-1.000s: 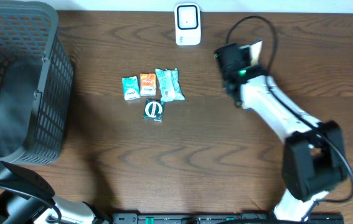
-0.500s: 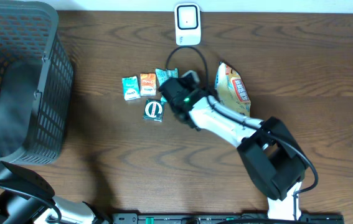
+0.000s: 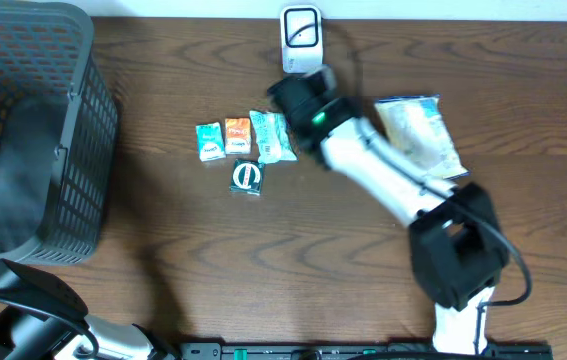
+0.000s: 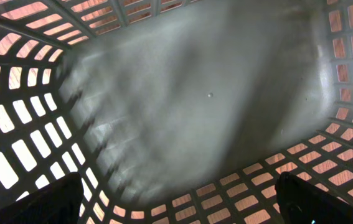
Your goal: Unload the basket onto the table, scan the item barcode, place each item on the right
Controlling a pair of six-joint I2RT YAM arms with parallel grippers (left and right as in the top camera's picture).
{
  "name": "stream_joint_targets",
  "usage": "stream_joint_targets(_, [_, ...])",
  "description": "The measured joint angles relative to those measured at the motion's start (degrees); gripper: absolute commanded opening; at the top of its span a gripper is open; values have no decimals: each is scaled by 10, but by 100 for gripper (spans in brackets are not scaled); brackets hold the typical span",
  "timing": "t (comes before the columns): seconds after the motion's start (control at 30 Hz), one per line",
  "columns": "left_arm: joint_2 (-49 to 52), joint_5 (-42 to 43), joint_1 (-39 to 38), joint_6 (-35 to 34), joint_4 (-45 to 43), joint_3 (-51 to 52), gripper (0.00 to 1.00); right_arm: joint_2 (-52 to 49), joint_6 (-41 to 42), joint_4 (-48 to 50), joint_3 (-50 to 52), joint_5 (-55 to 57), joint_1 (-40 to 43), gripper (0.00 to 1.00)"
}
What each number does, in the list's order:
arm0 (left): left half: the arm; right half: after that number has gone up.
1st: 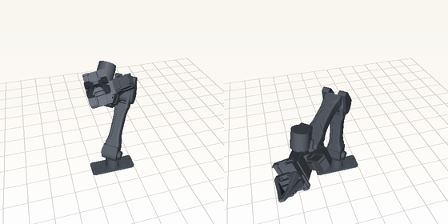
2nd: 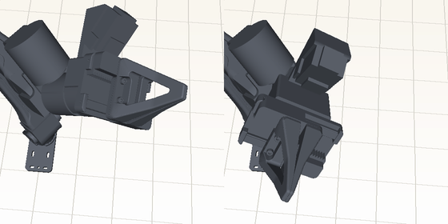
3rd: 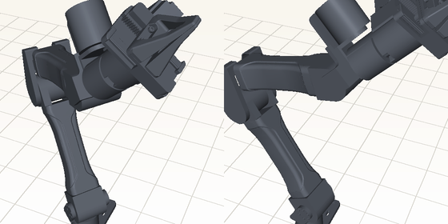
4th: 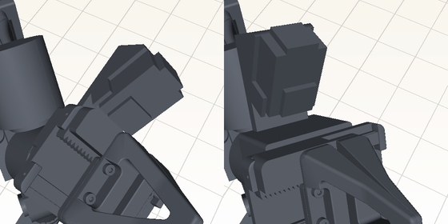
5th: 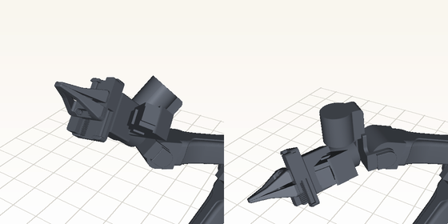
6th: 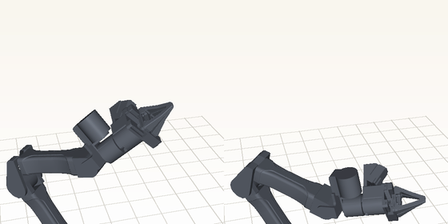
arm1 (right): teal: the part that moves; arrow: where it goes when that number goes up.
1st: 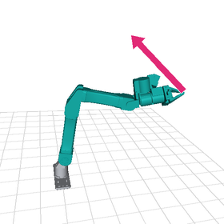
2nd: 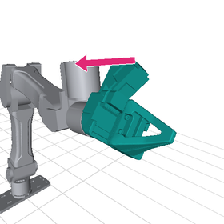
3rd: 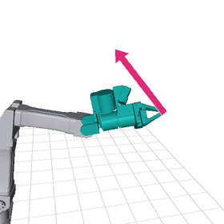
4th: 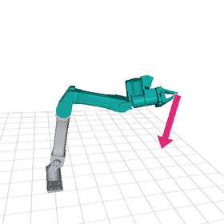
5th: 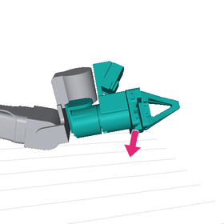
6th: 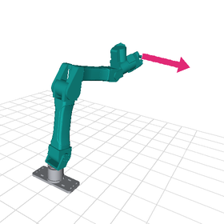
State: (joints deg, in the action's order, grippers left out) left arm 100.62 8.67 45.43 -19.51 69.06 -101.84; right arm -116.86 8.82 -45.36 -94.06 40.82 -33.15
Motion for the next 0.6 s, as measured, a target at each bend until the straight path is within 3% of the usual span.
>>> stream_joint_targets(0.17, [0, 0, 0, 0, 0, 0, 98, 0, 1, -53, -48, -170, 165, 28])
stream_joint_targets(0.27, [0, 0, 0, 0, 0, 0, 98, 0, -1, -74, -52, -251, 253, 25])
stream_joint_targets(0.43, [0, 0, 0, 0, 0, 0, 98, 0, -2, -97, -52, -326, 364, 47])
stream_joint_targets(0.53, [0, 0, 0, 0, 0, 0, 98, 0, 0, -95, -50, -357, 413, 71])
stream_joint_targets(0.6, [0, 0, 0, 0, 0, 0, 98, 0, -4, -87, -39, -372, 440, 73])
